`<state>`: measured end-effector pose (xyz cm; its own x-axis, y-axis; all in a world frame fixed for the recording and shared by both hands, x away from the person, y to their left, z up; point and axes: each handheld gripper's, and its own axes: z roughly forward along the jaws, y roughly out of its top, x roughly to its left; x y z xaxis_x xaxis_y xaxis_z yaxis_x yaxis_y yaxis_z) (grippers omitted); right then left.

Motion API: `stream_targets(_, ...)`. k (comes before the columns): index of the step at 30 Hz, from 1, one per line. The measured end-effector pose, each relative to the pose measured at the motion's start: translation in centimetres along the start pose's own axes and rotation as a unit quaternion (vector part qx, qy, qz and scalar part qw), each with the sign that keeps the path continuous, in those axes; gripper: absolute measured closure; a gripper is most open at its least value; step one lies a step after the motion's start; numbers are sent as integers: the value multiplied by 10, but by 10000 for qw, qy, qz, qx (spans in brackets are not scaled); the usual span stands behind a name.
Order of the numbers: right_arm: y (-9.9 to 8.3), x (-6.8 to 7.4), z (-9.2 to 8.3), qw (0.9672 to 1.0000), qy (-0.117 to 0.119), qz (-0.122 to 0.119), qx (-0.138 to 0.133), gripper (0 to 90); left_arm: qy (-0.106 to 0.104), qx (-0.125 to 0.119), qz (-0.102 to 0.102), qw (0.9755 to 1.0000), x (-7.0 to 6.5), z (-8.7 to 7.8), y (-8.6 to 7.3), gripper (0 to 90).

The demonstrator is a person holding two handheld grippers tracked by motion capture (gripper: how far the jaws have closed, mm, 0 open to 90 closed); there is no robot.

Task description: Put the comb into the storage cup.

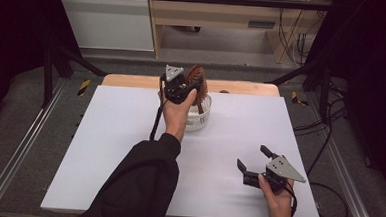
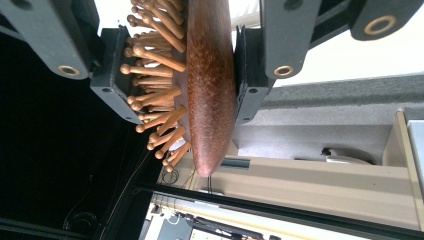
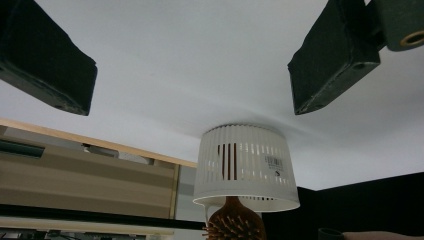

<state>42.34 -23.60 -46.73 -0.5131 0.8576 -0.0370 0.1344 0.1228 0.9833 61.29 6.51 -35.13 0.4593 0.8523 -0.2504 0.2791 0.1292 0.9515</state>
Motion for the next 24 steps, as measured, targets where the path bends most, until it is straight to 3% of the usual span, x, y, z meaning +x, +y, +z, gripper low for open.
stream_targets(13,0,0,0,10000,10,14,-4,55,16,-50,9,10000,2,1,-3,508)
stream_targets(24,-1,1,1,10000,28,22,16,54,-18,33,168,9999,7,-6,-3,496)
